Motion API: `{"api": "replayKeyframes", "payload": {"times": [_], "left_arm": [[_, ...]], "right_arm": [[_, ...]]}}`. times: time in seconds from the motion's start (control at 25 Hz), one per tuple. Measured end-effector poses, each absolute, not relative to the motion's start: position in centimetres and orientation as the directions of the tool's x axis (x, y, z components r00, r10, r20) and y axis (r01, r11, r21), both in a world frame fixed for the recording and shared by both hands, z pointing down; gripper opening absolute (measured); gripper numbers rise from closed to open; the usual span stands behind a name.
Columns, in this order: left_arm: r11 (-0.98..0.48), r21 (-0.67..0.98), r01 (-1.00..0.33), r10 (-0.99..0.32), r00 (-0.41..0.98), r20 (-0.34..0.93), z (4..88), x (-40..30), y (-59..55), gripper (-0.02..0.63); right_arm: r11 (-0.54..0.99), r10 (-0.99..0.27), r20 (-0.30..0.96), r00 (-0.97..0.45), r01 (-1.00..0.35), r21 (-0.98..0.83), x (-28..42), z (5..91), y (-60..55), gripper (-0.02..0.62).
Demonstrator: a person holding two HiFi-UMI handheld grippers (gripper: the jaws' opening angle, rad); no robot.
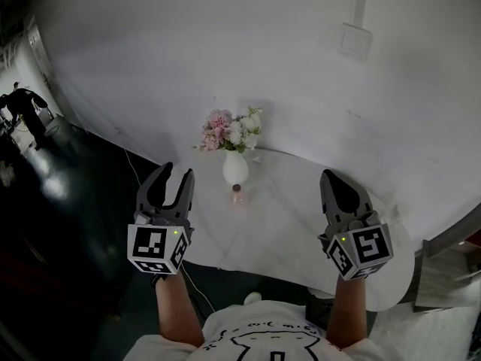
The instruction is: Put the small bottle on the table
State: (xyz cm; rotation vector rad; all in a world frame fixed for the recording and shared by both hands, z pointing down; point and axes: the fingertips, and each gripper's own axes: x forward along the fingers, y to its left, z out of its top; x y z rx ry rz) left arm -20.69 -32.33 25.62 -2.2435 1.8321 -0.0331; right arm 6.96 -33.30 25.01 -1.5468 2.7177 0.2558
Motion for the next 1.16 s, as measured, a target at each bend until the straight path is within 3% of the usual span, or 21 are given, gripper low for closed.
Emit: {"api": "replayKeyframes", "payload": {"times": [0.12,0.16,1.16], "left_arm": [[-0.164,-0.22,-0.962,-0.969,0.199,-0.146,25.2,-20.7,-32.1,0.019],[-0.163,-0.219,-0.962,-0.969,0.198,-0.149,25.2,-20.7,-32.1,0.005],[-0.172,-0.261,-0.95,-0.959,0.222,-0.178,22.9,-19.2,-32.4,0.005]], "right_arm": [[0.502,-0.853,-0.082,-0.516,-0.853,0.146,7.0,24.9,-33.4,-0.008],[0.502,-0.852,-0.08,-0.517,-0.851,0.152,7.0,24.9,-33.5,-0.008],[0.514,-0.84,-0.075,-0.537,-0.833,0.205,7.5,23.8,-33.9,-0.008]]}}
